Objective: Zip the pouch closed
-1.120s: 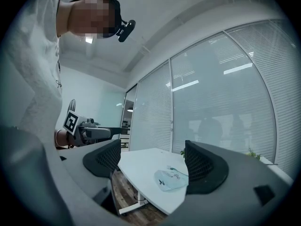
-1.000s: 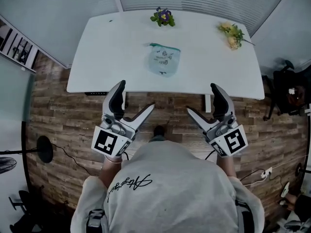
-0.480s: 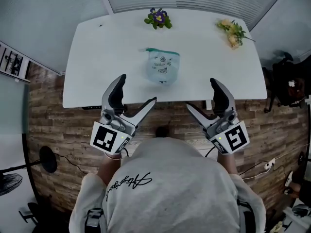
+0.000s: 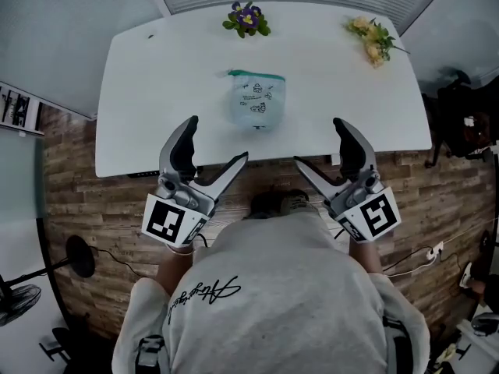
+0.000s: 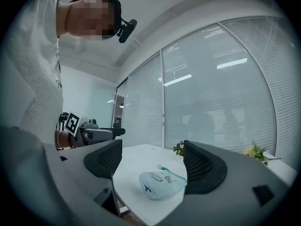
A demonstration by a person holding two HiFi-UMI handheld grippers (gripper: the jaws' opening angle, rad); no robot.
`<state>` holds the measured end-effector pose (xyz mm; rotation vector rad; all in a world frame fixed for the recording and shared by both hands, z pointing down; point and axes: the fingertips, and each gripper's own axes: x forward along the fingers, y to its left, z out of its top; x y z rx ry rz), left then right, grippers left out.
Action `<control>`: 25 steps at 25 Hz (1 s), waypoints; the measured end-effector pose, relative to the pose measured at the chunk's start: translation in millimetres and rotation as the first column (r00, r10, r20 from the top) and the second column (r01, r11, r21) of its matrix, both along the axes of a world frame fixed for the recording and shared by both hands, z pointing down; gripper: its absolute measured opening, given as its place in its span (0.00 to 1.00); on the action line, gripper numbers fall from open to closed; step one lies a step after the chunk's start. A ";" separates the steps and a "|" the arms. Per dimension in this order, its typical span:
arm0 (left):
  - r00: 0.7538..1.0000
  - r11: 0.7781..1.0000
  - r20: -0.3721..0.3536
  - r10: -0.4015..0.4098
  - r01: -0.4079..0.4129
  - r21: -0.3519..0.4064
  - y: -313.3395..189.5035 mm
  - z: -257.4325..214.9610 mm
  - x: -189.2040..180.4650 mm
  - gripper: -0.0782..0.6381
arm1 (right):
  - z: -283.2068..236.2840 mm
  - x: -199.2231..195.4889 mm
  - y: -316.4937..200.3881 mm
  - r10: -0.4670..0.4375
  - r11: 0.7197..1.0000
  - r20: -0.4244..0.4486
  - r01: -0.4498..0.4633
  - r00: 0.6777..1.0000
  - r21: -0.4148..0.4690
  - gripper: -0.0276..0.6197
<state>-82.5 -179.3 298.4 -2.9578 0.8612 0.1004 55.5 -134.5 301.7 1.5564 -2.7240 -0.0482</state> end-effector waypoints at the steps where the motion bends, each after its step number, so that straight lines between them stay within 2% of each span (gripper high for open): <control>1: 1.000 1.000 0.001 -0.011 0.011 -0.004 0.0 1.4 -2.1 0.69 | 0.5 -1.5 -1.3 -0.011 1.000 -0.002 0.011 1.000 -0.002 0.65; 8: 0.993 0.993 -0.002 -0.117 0.117 -0.013 -5.5 2.4 -10.7 0.69 | 0.0 -3.5 -24.2 -0.088 0.996 -0.002 0.088 0.996 -0.009 0.63; 14: 0.980 0.980 -0.021 -0.198 0.197 -0.026 -10.1 -0.3 -5.5 0.69 | 5.2 11.2 -51.2 -0.134 0.990 -0.042 0.133 0.990 -0.037 0.59; 21: 0.959 0.959 -0.017 -0.282 0.281 -0.042 -9.5 0.7 6.6 0.69 | 36.7 36.5 -93.5 -0.161 0.982 -0.095 0.150 0.982 -0.115 0.57; 25: 0.944 0.943 -0.013 -0.328 0.327 -0.053 -11.6 -0.4 10.5 0.69 | 67.4 42.5 -123.4 -0.178 0.970 -0.093 0.158 0.980 -0.187 0.56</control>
